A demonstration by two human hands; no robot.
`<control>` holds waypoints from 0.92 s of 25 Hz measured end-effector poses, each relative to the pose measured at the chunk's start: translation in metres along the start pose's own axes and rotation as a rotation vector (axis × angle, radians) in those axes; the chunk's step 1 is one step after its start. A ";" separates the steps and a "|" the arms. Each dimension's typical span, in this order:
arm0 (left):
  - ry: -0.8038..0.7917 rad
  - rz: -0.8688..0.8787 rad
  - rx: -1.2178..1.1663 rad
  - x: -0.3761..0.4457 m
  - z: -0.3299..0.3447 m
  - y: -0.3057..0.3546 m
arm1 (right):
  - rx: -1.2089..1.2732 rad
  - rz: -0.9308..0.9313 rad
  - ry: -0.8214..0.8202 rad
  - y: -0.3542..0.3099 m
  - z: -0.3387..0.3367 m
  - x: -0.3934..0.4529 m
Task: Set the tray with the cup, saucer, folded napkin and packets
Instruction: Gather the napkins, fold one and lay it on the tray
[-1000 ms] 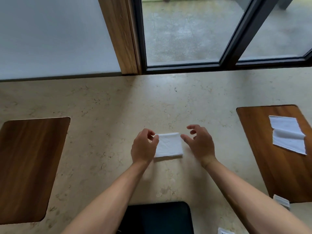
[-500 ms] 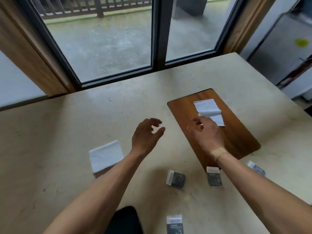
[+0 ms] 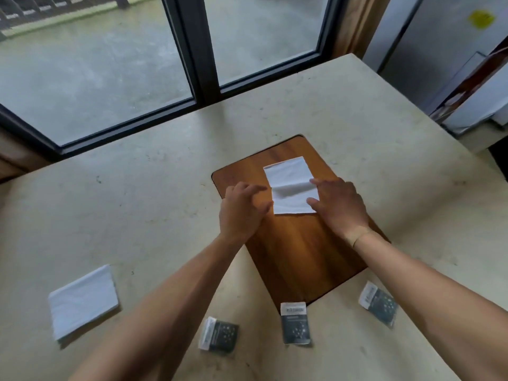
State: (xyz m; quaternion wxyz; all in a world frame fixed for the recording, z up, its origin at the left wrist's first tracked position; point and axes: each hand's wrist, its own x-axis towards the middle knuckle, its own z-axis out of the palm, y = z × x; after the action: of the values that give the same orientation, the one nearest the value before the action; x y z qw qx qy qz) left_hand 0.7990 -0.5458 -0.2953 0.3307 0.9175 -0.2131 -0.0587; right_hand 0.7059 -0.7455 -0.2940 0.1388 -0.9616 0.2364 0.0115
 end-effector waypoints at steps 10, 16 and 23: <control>-0.008 0.004 0.163 0.044 0.050 0.006 | 0.090 -0.094 0.074 0.016 0.022 0.050; 0.016 -0.035 -0.024 0.041 0.037 0.010 | 0.174 -0.089 0.072 0.004 0.014 0.051; 0.136 -0.100 -0.203 0.004 -0.042 -0.006 | 0.608 -0.024 -0.184 -0.070 -0.004 0.018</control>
State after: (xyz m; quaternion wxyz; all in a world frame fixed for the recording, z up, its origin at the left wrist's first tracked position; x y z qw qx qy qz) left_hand 0.8147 -0.5190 -0.2661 0.4322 0.8906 -0.1372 -0.0340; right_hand 0.7534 -0.6956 -0.2734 0.4409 -0.8737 0.2039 0.0255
